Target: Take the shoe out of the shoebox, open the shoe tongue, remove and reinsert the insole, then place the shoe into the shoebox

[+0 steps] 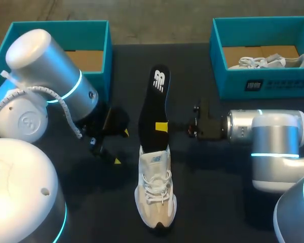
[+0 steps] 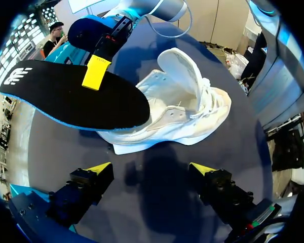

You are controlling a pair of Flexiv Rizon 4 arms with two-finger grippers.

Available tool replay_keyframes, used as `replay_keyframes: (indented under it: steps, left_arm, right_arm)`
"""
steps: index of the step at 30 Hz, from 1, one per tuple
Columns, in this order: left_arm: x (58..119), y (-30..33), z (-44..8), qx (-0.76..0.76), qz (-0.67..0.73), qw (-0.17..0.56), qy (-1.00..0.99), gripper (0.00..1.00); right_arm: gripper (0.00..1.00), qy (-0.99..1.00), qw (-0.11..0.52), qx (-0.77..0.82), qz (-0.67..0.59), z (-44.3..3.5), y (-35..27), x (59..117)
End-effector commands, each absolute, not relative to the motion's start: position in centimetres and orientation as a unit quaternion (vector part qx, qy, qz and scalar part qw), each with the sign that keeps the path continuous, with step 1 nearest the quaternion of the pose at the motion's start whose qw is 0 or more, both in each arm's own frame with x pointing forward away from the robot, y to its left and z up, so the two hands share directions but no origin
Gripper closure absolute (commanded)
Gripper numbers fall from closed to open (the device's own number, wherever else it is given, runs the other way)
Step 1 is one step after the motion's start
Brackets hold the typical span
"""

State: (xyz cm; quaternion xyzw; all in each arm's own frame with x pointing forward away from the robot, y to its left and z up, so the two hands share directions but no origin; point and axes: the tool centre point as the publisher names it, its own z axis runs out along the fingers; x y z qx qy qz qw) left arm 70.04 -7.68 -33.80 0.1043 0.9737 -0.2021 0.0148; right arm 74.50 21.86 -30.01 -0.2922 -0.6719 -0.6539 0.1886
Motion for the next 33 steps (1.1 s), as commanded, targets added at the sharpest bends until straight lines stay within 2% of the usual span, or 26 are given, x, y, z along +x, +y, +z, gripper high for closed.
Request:
replay_keyframes:
  steps: [1,23,33]
  left_arm:
    - [70.0,-7.7,-33.8,0.104,-0.201,0.015,0.974,0.00]
    - [70.0,-7.7,-33.8,0.104,-0.201,0.015,0.974,0.00]
    - [70.0,-7.7,-33.8,0.104,-0.201,0.015,0.974,0.00]
  right_arm:
    - [1.00,-0.675,0.190,-0.297,-0.648,-30.1,21.8,74.4]
    - [1.00,-0.689,0.180,-0.295,-0.636,-31.3,22.5,76.6]
    - [1.00,-0.687,0.181,-0.319,-0.628,-32.5,22.2,75.6]
